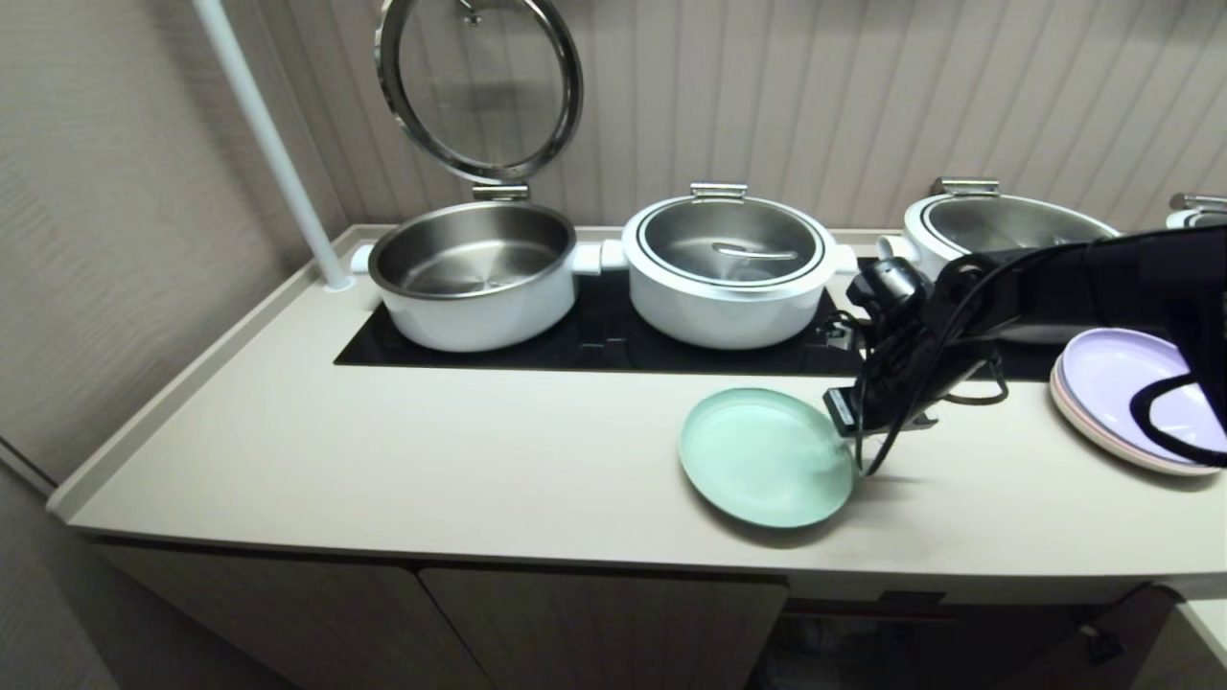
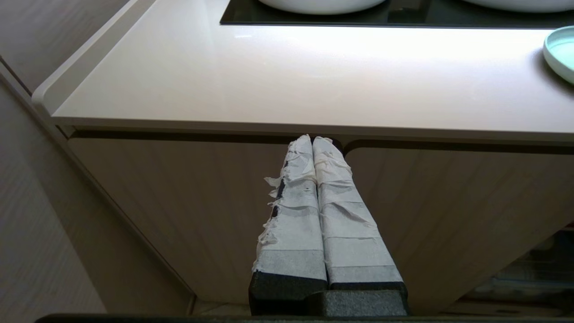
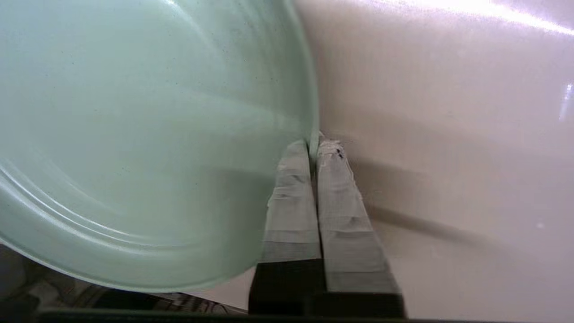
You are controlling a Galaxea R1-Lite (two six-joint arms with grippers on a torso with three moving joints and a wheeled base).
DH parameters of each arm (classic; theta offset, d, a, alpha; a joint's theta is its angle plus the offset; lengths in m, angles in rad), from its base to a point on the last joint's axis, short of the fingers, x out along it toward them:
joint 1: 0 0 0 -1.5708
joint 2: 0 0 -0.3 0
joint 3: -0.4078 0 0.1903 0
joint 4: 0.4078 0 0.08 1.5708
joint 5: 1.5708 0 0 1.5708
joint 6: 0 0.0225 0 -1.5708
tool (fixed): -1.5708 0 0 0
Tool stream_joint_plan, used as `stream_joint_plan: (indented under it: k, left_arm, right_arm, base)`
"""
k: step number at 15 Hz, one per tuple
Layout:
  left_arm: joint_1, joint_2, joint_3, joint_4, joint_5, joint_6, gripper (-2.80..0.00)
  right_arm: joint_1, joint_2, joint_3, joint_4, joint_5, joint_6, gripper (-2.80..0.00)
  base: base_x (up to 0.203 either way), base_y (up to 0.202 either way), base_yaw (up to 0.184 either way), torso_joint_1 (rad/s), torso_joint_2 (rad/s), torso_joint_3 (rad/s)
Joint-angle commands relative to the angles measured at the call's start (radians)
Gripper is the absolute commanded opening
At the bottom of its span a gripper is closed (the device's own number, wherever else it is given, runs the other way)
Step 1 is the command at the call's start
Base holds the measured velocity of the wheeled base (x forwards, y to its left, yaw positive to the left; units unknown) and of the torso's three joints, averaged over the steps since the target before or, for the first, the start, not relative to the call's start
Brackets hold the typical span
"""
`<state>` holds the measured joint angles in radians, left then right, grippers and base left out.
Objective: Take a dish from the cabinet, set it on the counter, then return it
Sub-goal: Pick up the plate from the table
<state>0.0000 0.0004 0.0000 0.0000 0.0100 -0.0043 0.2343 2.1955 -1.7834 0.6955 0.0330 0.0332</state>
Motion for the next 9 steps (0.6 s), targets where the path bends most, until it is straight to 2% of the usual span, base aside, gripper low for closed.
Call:
stream_joint_plan:
  k: [1, 9]
  left_arm:
    - [0.000, 0.000, 0.000, 0.000, 0.001, 0.000, -2.80]
    - [0.000, 0.000, 0.000, 0.000, 0.001, 0.000, -2.80]
  right_arm:
    - [0.005, 0.001, -0.004, 0.005, -0.001, 0.009, -2.80]
    - [0.013, -0.002, -0.004, 0.007, -0.001, 0.033, -2.80]
  base:
    - [0.000, 0.000, 0.000, 0.000, 0.00, 0.000]
    - [0.000, 0.000, 0.000, 0.000, 0.00, 0.000]
